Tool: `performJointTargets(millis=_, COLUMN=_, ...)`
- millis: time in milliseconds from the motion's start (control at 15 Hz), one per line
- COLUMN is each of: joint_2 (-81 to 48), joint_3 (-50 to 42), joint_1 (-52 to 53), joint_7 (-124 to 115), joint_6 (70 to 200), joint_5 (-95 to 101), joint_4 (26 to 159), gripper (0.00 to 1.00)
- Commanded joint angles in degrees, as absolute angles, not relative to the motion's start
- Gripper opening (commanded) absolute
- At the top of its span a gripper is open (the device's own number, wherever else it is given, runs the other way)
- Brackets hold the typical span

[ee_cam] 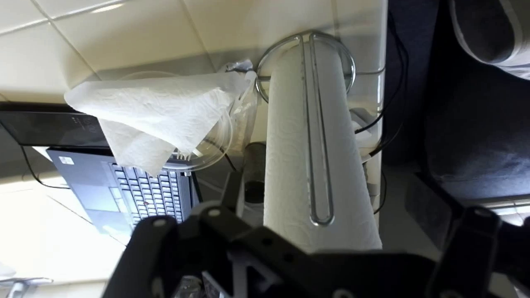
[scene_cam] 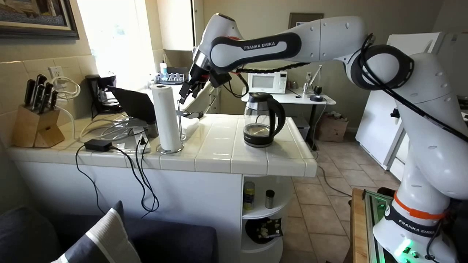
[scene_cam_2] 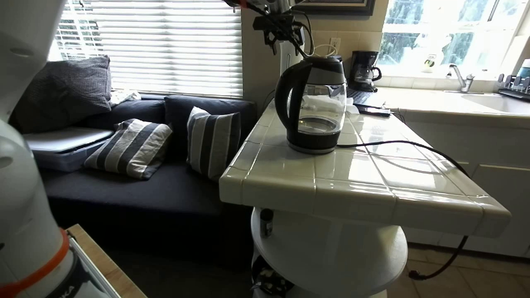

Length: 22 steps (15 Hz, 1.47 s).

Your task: Move the paper towel to the right

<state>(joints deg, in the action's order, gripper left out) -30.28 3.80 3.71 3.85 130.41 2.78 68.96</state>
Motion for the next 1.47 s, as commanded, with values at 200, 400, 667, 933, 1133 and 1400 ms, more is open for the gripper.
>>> performJointTargets(millis=200, joint_2=-34.7, joint_3=6.0, joint_1=1.3, joint_7=8.1, joint_6=135.0, joint_5=-0.8, joint_4=64.4, gripper=0.95)
performJointTargets(millis=400, joint_2=-36.8, joint_3=7.0, joint_1=0.4, joint_7=8.6, joint_6=136.5, joint_5=-1.9, joint_4=62.6, gripper=0.90)
performJointTargets(millis=667, joint_2=-39.8, joint_3=7.2, joint_1=0.9, joint_7=10.2, joint_6=135.1, joint_5=-3.0, joint_4=59.2, gripper=0.54)
performJointTargets(millis=933, joint_2=-42.2, joint_3=8.9, joint_1=0.5, joint_7=11.5, joint_6=136.2, joint_5=-2.6, joint_4=57.2, gripper=0.48)
performJointTargets(millis=1133, joint_2=-43.4, joint_3=9.8, joint_1=0.3, joint_7=12.1, joint_6=136.2, joint_5=-2.5, joint_4=55.9, gripper=0.49)
performJointTargets(millis=1400, joint_2=-44.0, joint_3=9.5, joint_1=0.7, joint_7=11.0, joint_6=135.0, joint_5=-1.4, joint_4=54.9, gripper=0.09)
